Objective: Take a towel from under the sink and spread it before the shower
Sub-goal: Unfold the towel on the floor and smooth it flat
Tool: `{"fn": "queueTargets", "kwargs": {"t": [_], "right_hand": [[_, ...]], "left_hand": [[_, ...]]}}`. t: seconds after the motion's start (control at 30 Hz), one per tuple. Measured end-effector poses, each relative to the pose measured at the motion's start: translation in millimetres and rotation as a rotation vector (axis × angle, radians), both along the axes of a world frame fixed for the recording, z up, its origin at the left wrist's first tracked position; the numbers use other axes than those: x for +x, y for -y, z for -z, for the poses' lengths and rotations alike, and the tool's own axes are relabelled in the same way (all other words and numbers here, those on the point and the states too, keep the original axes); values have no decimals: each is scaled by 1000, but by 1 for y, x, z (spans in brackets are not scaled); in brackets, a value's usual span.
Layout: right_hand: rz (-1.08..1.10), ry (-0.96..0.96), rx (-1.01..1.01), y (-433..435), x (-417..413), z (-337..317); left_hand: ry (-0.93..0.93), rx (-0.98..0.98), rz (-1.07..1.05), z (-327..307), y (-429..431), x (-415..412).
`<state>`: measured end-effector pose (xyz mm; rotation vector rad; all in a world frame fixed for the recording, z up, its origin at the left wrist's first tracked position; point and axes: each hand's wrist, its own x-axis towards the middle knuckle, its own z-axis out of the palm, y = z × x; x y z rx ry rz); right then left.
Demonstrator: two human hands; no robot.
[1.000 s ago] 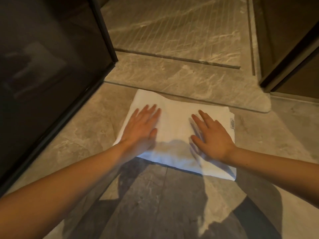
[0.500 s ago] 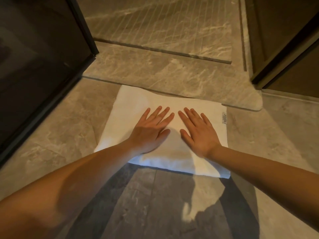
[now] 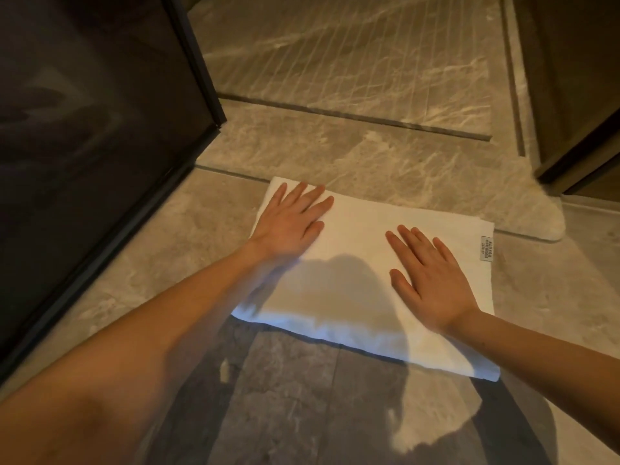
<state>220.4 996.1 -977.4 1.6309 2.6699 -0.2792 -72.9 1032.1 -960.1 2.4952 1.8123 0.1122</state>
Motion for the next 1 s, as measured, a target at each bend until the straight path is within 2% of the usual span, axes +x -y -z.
{"fn": "queueTargets", "kwargs": {"t": [0.1, 0.17, 0.27, 0.4, 0.47, 0.63, 0.77, 0.83, 0.93, 1.0], "right_hand": [[1, 8, 7, 0, 0, 1], [6, 8, 8, 0, -1, 0], [4, 12, 6, 1, -2, -1], [7, 7, 5, 1, -3, -3], [4, 20, 10, 1, -3, -3], [-13, 55, 1, 1, -5, -7], [-11, 88, -101, 2, -10, -15], [-19, -63, -192, -5, -17, -34], [-19, -454, -111, -28, -32, -72], [-56, -574, -148, -41, -47, -95]], "left_hand": [[246, -53, -310, -5, -7, -11], [516, -89, -479, -9, -11, -15], [844, -98, -560, -15, -17, -20], [1033, -12, -583, -25, -19, -27], [1043, -33, -528, -32, -20, -31], [929, -74, -336, -51, -15, -33], [873, -93, -179, -74, 0, -27], [854, -107, -146, -87, 8, -25], [837, -128, -115, -105, 20, -21], [847, -141, -84, -117, 29, -18]]}}
